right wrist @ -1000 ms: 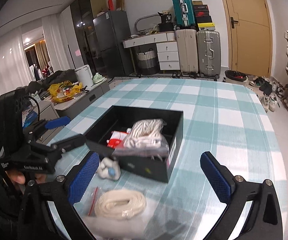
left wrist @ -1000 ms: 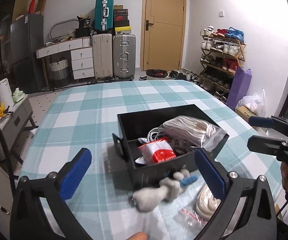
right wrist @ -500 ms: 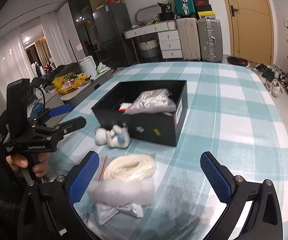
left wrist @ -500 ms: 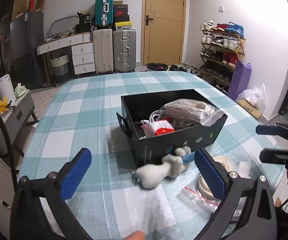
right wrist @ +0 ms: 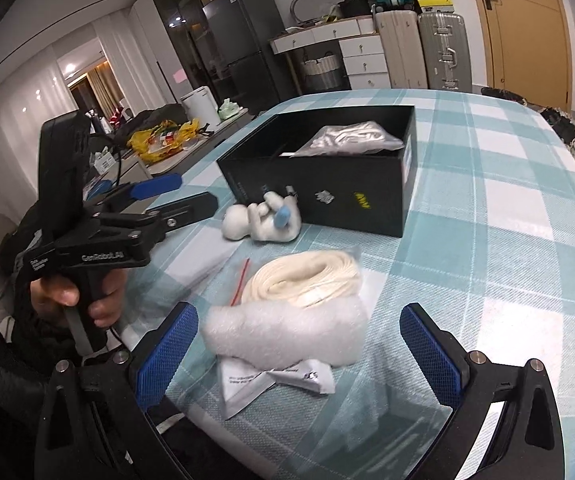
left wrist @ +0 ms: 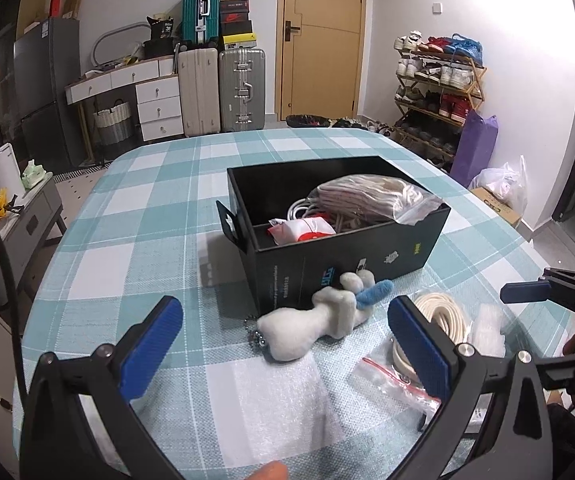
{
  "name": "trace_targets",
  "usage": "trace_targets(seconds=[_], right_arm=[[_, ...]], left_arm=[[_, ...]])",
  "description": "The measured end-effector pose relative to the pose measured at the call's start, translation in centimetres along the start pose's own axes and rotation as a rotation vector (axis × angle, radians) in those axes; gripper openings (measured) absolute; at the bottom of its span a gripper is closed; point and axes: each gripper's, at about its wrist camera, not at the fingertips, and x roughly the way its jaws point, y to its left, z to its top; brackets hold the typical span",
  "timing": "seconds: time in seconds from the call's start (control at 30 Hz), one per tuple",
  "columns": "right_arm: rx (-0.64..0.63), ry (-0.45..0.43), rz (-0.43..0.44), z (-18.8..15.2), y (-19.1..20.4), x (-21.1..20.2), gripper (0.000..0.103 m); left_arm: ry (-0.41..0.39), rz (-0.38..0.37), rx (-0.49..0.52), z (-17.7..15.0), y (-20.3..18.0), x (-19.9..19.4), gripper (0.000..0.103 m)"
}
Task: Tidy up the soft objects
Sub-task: 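Move the right gripper to the white foam block and grasp it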
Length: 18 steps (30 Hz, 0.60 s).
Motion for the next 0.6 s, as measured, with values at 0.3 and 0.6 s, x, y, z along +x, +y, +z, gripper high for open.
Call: trace_targets(seconds=[0.3,0.6], right_arm=[[-0.032,0.04,-0.001,-0.4,1.0,0.9,0.103],[-0.066,0.074,-0.054,-0.7,1.3,2.3,0.103]], left_arm=[[0.013,0.007,-0.003,-0.2,0.2,0.4,0.103],[0.024,0.011,-0.013,-0.4,0.7,0.7,0.103]])
